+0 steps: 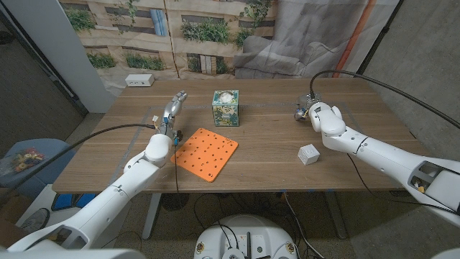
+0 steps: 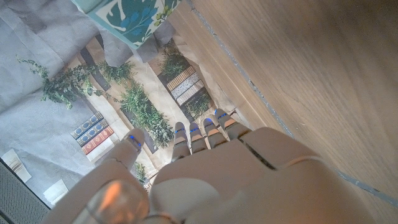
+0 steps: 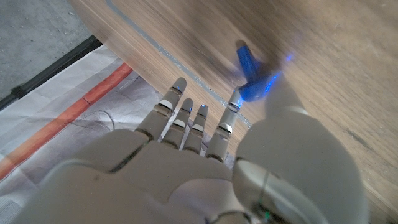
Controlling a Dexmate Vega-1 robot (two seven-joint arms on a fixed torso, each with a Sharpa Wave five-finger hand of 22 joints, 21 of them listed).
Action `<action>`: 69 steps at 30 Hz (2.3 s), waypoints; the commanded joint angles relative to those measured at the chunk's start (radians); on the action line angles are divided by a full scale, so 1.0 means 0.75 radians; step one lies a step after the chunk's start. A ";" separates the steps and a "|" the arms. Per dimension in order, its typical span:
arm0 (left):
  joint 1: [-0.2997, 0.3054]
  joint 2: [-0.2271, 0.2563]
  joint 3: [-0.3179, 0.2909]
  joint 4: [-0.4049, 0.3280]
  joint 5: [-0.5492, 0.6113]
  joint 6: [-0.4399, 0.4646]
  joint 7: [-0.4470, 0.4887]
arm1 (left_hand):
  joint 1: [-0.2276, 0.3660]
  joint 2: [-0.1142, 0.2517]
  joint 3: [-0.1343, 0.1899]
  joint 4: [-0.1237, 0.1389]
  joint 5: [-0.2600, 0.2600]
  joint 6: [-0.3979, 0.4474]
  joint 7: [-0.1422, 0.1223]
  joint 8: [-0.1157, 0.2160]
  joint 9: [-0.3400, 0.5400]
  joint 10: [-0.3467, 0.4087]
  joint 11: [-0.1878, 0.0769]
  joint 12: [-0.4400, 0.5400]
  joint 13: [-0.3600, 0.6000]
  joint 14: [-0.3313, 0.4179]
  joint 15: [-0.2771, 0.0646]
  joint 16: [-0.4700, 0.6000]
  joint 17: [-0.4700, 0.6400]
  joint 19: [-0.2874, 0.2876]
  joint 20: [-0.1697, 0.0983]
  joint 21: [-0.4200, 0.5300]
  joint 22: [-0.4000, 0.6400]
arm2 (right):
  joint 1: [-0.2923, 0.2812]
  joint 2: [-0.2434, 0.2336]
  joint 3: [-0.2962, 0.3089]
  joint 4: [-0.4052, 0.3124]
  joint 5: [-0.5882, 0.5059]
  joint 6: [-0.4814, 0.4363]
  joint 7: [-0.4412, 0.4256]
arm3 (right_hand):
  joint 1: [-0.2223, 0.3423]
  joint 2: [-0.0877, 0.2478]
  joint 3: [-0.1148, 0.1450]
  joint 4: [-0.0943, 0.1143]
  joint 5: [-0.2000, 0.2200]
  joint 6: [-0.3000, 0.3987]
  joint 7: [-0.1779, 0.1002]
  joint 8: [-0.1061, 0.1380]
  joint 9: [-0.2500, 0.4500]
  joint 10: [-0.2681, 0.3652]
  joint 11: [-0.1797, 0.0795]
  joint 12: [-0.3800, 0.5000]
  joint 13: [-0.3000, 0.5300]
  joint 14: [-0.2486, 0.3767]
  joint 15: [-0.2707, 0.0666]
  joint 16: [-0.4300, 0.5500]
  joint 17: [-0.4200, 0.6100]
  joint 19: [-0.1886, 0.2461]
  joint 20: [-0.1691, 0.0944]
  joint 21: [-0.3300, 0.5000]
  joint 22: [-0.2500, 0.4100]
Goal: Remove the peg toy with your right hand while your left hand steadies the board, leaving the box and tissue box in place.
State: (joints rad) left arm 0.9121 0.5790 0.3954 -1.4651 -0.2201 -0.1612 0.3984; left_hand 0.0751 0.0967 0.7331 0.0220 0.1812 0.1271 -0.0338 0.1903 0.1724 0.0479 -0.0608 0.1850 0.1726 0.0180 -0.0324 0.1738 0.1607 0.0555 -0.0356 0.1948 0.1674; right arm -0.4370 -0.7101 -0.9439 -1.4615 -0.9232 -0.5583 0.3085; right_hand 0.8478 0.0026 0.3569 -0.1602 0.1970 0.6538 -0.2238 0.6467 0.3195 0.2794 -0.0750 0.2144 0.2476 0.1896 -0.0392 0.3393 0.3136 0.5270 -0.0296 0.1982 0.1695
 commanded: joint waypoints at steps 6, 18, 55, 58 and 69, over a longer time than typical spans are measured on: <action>-0.019 -0.007 0.020 0.037 -0.020 -0.021 -0.016 | 0.005 0.100 0.005 -0.005 0.002 0.012 0.005 -0.002 0.003 0.012 -0.005 0.006 -0.001 0.012 -0.033 0.001 0.005 0.014 -0.094 0.000 0.003 | 0.017 -0.024 0.000 -0.057 0.063 -0.020 0.080 | -0.061 -0.052 -0.025 0.013 -0.017 -0.195 0.005 -0.084 -0.028 -0.096 0.028 -0.020 0.014 -0.061 0.032 -0.038 0.013 -0.049 0.046 -0.013 0.006; -0.031 -0.018 0.032 0.050 -0.020 -0.014 -0.011 | 0.005 0.107 0.009 -0.003 0.003 0.016 0.009 -0.003 0.004 0.010 -0.002 0.005 -0.001 0.011 -0.030 0.001 0.005 0.016 -0.090 0.000 0.003 | 0.039 -0.037 0.005 -0.081 0.109 -0.011 0.165 | -0.151 -0.079 -0.058 0.028 -0.025 -0.446 0.020 -0.194 -0.064 -0.237 0.074 -0.031 0.026 -0.155 0.102 -0.089 0.019 -0.132 0.089 -0.017 0.005; -0.100 -0.084 0.020 0.283 -0.107 -0.257 -0.109 | 0.010 0.108 0.000 -0.015 0.000 -0.002 0.009 -0.013 0.004 -0.007 0.003 0.000 -0.001 0.000 -0.024 -0.001 0.005 0.017 -0.083 -0.003 0.003 | -0.218 -0.110 0.402 -0.214 0.819 0.150 -0.227 | -0.394 -0.088 -0.116 0.066 -0.022 -0.960 0.189 -0.479 -0.145 -0.464 0.124 -0.016 0.021 -0.354 0.176 -0.170 0.019 -0.355 0.107 -0.021 0.000; -0.110 -0.107 0.012 0.321 -0.131 -0.299 -0.119 | 0.008 0.108 0.000 -0.013 0.000 -0.003 0.009 -0.013 0.004 -0.007 0.003 0.000 -0.001 0.000 -0.023 0.000 0.006 0.019 -0.081 -0.002 0.003 | -0.249 -0.099 0.443 -0.205 0.897 0.191 -0.301 | -0.398 -0.089 -0.117 0.063 -0.022 -0.975 0.189 -0.495 -0.153 -0.477 0.120 -0.021 0.015 -0.354 0.160 -0.172 0.014 -0.360 0.085 -0.021 -0.001; -0.150 -0.126 0.008 0.426 -0.183 -0.369 -0.200 | 0.000 0.110 -0.010 -0.003 -0.001 -0.014 0.014 -0.018 0.003 -0.036 0.018 -0.009 -0.002 -0.045 -0.016 -0.007 0.009 -0.012 -0.088 -0.013 0.003 | -0.314 -0.054 0.538 -0.147 1.155 0.350 -0.457 | -0.469 -0.078 -0.137 0.083 -0.030 -1.003 0.198 -0.549 -0.178 -0.513 0.098 -0.035 -0.023 -0.413 0.112 -0.193 -0.011 -0.424 0.047 -0.032 -0.004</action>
State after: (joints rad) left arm 0.8256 0.4988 0.4040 -1.2164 -0.3177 -0.3848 0.3076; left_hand 0.0751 0.0968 0.7286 0.0177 0.1816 0.1210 -0.0245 0.1809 0.1726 0.0328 -0.0458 0.1810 0.1726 -0.0056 -0.0306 0.1694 0.1656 0.0530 -0.0374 0.1872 0.1673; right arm -0.6212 -0.7757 -0.6150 -1.6005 -0.2473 -0.3927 0.0790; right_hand 0.5312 -0.0576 0.2643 -0.1034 0.1774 -0.0760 -0.0784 0.2477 0.1879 -0.0893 0.0014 0.1923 0.2363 -0.1002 0.0456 0.1995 0.3085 0.2252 0.0066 0.1771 0.1675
